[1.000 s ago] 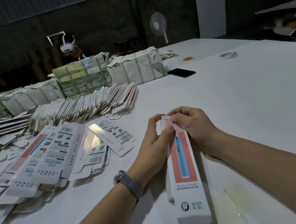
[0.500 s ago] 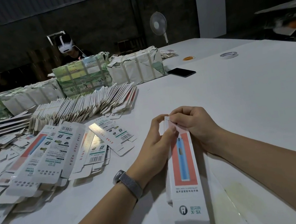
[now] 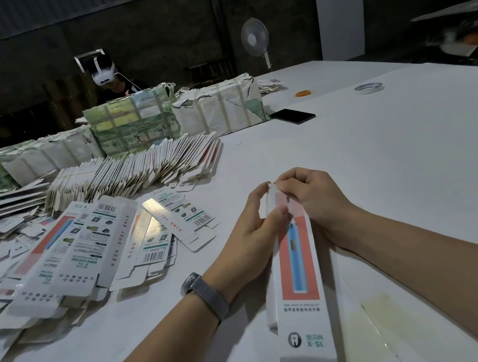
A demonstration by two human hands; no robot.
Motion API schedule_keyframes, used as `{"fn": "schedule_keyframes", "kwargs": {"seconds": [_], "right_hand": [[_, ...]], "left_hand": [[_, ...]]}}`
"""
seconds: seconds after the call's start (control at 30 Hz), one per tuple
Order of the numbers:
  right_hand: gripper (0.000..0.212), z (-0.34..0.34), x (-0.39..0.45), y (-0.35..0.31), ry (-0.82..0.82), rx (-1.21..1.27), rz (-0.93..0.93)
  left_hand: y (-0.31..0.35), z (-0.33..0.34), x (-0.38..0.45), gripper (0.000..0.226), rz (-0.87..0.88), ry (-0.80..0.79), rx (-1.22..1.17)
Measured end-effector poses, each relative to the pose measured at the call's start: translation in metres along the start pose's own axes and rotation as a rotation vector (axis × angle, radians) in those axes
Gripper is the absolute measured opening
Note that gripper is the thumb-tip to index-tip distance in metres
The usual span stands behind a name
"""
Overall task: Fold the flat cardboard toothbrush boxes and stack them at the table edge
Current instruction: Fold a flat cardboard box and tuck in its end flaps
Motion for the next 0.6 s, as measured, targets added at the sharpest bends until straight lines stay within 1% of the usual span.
{"fn": "schedule_keyframes", "kwargs": {"seconds": [0.1,0.2,0.33,0.47,0.6], "right_hand": [[0.023,-0.0004,0.0015,0.0004,0.001,0.018,-0.001],[0.024,0.0000,0.0009,-0.0009,-0.008,0.034,-0.002],[0.025,0.0004,-0.0008,-0.0025,-0.036,0.041,0.010],[0.025,0.0004,-0.0013,-0.0027,-0.056,0.022,0.000],[0.026,-0.0006,-0.0017,-0.0005,-0.057,0.022,-0.027]], "left_hand": [[-0.0003,-0.0005,0.0002,0.052,-0.006,-0.002,0.026],[-0.0001,-0.0010,-0.0002,0.051,-0.003,-0.003,0.024],[0.0008,-0.0009,-0.0022,0.043,-0.004,-0.002,0.010],[0.0031,-0.0001,-0.0034,0.028,0.006,0.002,-0.024],[0.0057,-0.0002,-0.0045,0.023,0.009,0.007,-0.028]]}}
Point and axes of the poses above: each hand's wrist, its own x-axis towards the middle knuckle, its own z-axis out of the palm, y = z × x, the point moved 3 cm from there along x, towards the middle knuckle, and after that the axes turned 5 degrees about z, right-handed, at the moved point
